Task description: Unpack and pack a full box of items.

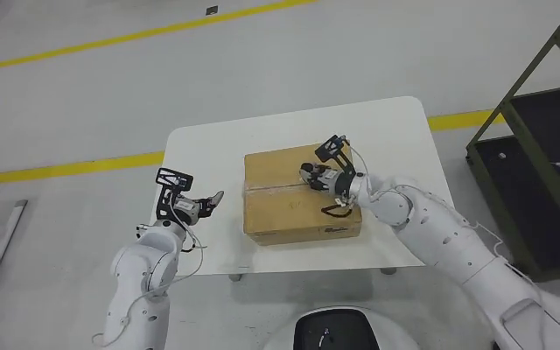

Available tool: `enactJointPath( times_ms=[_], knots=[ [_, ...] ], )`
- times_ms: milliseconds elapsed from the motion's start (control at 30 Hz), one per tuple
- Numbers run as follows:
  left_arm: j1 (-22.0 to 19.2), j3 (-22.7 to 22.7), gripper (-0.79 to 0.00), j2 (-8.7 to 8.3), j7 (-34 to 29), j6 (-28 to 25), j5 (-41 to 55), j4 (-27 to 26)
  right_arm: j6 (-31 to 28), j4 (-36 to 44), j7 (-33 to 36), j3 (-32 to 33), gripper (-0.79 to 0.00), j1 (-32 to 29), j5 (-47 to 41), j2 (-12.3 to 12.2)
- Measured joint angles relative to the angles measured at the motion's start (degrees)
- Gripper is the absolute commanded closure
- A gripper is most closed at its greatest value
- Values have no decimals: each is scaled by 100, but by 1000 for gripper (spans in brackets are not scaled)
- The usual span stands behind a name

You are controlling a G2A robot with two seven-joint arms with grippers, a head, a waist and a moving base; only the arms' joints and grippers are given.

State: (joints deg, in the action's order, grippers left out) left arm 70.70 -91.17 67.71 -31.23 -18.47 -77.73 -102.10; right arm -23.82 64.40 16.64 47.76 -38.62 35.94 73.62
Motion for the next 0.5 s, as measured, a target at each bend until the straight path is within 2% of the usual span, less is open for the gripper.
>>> enactJointPath(
  times_ms=[100, 233, 367, 500],
  knots=[
    [0, 0, -785, 0, 0, 0, 0, 0, -100, 260, -256, 124, 0, -42, 445, -52],
    [0, 0, -785, 0, 0, 0, 0, 0, -25, 642, -222, 263, 0, -268, 863, -125],
    [0, 0, -785, 0, 0, 0, 0, 0, 160, 672, -52, 238, 0, -466, 1379, -162],
    [0, 0, -785, 0, 0, 0, 0, 0, 297, 731, -209, 228, 0, -529, 1928, -171]
  ],
)
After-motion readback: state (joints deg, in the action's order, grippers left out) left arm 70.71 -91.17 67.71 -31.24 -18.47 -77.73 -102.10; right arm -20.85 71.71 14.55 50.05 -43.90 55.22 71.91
